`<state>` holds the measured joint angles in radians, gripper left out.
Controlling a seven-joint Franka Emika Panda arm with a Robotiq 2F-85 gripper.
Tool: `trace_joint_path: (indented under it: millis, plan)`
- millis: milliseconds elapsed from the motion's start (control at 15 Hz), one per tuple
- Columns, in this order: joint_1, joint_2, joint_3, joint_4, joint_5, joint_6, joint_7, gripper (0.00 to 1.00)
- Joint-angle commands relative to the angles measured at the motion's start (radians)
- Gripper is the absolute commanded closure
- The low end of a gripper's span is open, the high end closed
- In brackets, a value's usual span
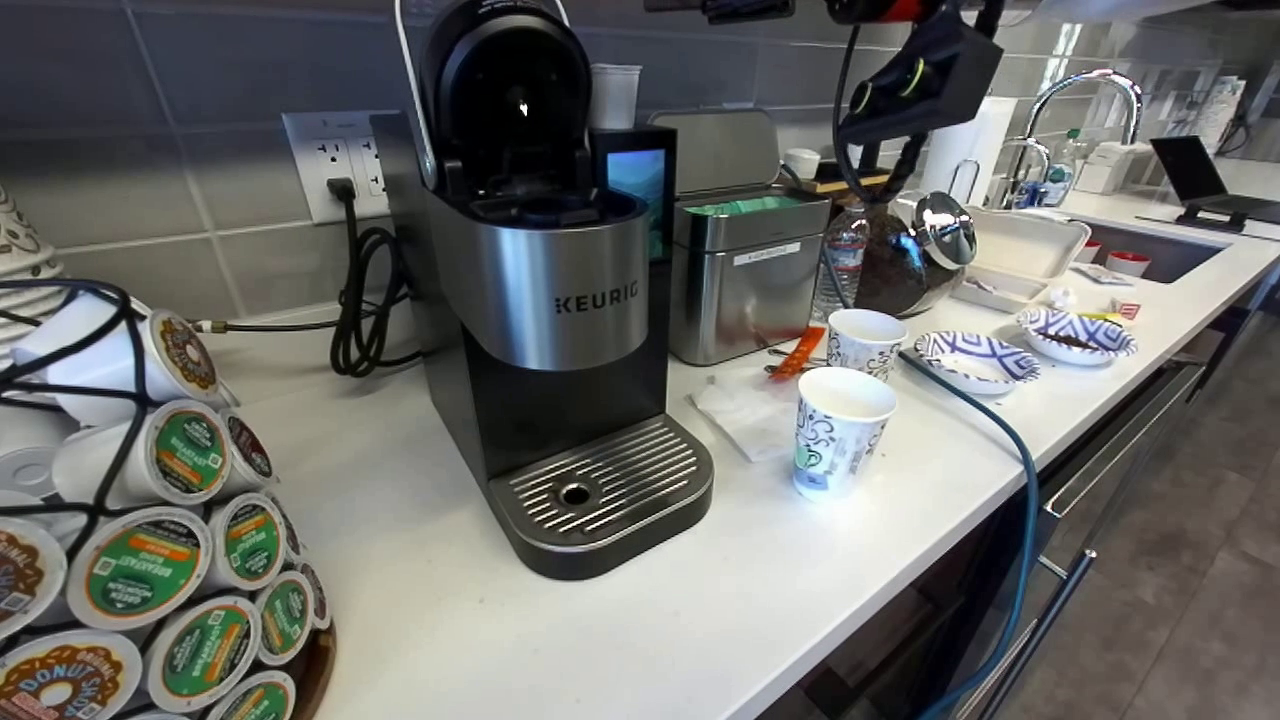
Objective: Close the coffeemaker.
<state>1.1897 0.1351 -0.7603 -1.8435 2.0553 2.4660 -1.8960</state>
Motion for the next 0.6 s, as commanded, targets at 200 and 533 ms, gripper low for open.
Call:
trace_joint_path:
  millis: [200,533]
  plan:
    - [-0.491,0.115,0.474,0.214,0.003,0.070,0.117,0.00]
    - [-0.716,0.192,0.711,0.326,0.002,0.155,0.105,0.00]
